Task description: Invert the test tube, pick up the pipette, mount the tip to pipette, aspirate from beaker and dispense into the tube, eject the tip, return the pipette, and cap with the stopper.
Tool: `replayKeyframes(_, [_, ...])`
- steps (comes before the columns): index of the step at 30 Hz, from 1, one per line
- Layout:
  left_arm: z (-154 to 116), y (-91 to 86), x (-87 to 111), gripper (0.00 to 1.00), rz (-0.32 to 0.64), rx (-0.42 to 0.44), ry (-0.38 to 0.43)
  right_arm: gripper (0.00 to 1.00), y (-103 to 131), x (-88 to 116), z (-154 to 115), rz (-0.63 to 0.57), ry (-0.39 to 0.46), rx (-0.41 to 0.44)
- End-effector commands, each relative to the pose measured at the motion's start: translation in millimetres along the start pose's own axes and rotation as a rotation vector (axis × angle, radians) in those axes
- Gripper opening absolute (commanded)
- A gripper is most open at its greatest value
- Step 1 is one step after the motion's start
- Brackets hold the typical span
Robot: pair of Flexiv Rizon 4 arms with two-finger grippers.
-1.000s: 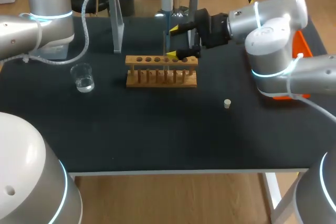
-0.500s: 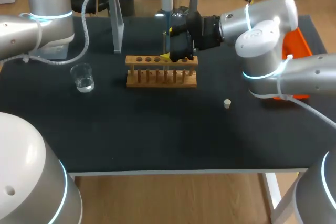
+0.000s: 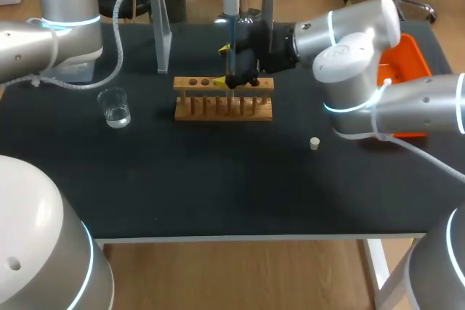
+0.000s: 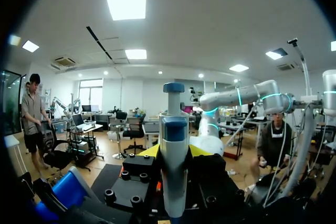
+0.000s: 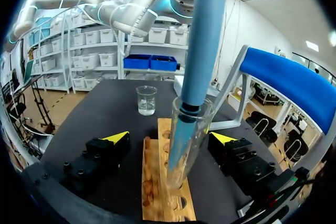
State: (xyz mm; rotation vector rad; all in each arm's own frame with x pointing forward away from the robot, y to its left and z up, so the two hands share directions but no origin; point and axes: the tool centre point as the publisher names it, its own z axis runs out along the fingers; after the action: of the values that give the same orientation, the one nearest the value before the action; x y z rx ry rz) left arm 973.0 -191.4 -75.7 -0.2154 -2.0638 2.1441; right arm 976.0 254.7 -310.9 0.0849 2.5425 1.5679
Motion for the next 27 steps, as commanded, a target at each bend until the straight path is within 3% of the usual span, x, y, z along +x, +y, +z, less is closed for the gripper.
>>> replayKeyframes(1, [-1.1, -0.5, -1.8, 0.00, -0.001, -0.002, 0.006, 1.00, -0.3, -2.5, 5.4, 0.003, 0.001, 0.004])
replayKeyframes(27, [-1.1, -0.5, -1.8, 0.00, -0.001, -0.002, 0.006, 1.00, -0.4, -2.7, 10.0, 0.038, 0.006, -0.005])
